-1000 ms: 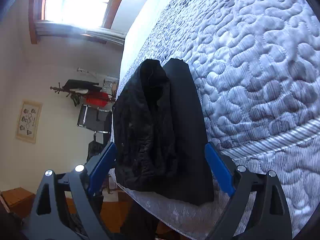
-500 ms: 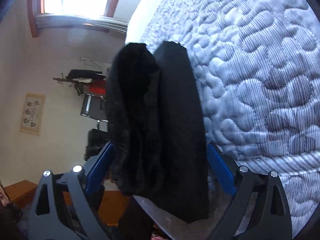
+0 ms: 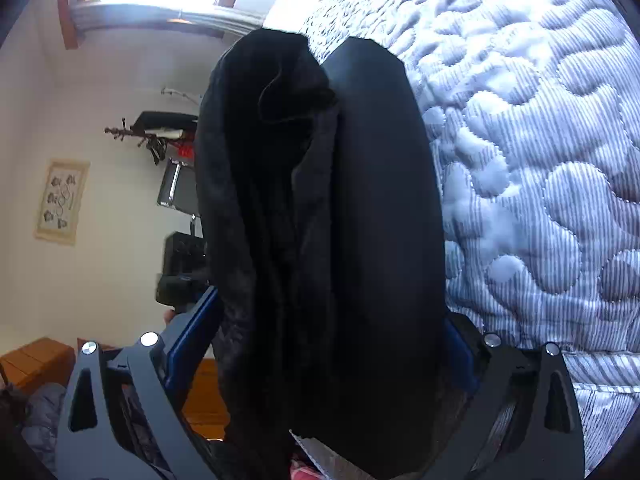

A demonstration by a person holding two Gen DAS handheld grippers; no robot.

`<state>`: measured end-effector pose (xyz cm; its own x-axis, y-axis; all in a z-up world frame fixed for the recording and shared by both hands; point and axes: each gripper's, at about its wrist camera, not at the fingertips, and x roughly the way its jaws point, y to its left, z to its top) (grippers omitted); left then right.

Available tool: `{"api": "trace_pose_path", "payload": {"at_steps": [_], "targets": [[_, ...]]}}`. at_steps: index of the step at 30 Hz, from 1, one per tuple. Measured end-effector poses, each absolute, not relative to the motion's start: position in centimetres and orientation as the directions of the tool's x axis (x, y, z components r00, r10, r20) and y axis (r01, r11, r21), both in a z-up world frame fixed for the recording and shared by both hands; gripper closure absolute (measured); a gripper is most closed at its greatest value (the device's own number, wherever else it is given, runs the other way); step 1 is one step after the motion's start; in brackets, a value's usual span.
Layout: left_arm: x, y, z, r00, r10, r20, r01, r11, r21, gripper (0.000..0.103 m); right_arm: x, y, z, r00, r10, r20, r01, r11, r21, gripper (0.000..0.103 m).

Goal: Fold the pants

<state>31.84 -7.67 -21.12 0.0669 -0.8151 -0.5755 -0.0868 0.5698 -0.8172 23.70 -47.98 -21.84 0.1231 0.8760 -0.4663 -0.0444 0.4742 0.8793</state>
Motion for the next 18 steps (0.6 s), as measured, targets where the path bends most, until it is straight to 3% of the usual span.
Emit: {"api": "trace_pose_path", "payload": {"at_steps": [4, 7, 9, 12, 18], "targets": [[31.7, -7.5, -21.3, 0.073, -0.817, -0.573, -0.089, 0.567, -0.819, 0.035, 23.4, -48.2, -21.5, 0.14, 0.873, -0.467, -0.055, 0.478, 0.877, 0.044], [31.7, -7.8, -20.7, 0.081, -0.815, -0.574, -0.073, 0.569, -0.819, 0.054, 22.8, -48.1, -20.5, 0.156, 0.874, -0.46, -0.083, 0.475, 0.876, 0.06], [31.7, -8.0, -20.0, 0.088, -0.824, -0.56, -0.06, 0.557, -0.829, 0.068, 22.5, -47.6, -19.3, 0.17, 0.866, -0.47, -0.11, 0.49, 0.865, 0.064], [31.6, -7.9, -19.8, 0.099, -0.825, -0.556, -0.056, 0.554, -0.831, 0.077, 22.1, -46.5, -17.4, 0.194, 0.855, -0.481, -0.151, 0.511, 0.846, 0.067], [31.0, -7.7, -17.9, 0.159, -0.837, -0.524, 0.004, 0.531, -0.847, 0.083, 21.8, -44.6, -13.9, 0.235, 0.844, -0.482, -0.204, 0.527, 0.825, 0.068]]}}
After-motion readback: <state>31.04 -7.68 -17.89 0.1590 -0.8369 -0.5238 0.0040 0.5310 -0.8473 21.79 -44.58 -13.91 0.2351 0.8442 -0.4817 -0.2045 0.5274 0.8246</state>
